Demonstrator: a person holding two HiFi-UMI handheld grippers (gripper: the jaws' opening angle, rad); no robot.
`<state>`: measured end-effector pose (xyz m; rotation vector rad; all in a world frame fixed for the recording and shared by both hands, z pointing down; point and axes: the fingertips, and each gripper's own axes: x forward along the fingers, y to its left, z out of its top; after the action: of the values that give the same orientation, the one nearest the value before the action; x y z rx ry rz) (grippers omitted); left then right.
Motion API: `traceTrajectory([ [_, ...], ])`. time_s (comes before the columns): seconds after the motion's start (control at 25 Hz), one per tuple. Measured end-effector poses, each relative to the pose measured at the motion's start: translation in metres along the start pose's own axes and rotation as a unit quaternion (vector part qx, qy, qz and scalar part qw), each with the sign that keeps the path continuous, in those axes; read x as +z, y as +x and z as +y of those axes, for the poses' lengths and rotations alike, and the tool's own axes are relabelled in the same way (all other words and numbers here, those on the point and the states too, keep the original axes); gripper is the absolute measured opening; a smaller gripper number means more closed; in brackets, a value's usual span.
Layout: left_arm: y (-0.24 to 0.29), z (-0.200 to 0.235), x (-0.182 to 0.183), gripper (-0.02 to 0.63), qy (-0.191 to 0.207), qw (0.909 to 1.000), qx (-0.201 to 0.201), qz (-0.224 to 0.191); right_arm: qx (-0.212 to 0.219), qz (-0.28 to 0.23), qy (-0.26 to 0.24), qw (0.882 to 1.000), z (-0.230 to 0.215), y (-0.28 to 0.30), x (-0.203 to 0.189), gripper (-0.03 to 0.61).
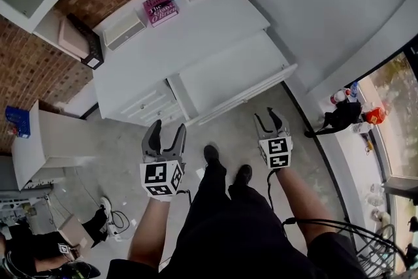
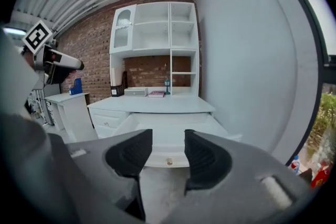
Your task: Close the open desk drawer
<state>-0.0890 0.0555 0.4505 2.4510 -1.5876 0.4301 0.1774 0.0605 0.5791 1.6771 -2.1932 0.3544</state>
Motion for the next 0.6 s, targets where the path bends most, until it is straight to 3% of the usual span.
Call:
traceTrajectory([
  [0.32,0.052,0.024,-0.018,0.281,0.007,0.9992,-0.025,0.029,0.015,0.060,-0.001,0.998,0.011,0.056,-0.037,0.193],
  [0.6,0.117,0.045,-0.045,0.281,0.009,0.9946,-0.083,0.062,0.004,0.134,0.007,0.991,0.008,0.106,-0.073,0.193],
])
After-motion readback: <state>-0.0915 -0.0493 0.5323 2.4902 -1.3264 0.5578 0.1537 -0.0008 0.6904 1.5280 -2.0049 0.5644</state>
